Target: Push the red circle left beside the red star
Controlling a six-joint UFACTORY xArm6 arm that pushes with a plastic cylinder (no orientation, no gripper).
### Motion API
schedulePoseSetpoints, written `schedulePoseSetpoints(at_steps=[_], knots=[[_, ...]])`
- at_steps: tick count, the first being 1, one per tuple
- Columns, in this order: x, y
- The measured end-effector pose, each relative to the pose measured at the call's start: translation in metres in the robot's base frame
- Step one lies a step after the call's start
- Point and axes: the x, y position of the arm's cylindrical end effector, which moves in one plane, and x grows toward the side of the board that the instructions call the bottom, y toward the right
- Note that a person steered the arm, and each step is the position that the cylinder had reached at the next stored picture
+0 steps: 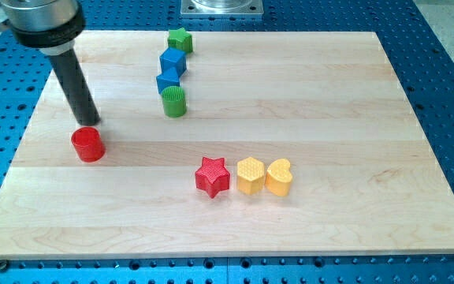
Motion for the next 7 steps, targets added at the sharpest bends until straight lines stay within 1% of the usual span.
schedulePoseSetpoints(at_steps=[2, 4, 5, 6, 7], knots=[[0.059, 0.013], [0.103, 0.041], [0.110, 0.042], [0.117, 0.023], [0.115, 0.041]])
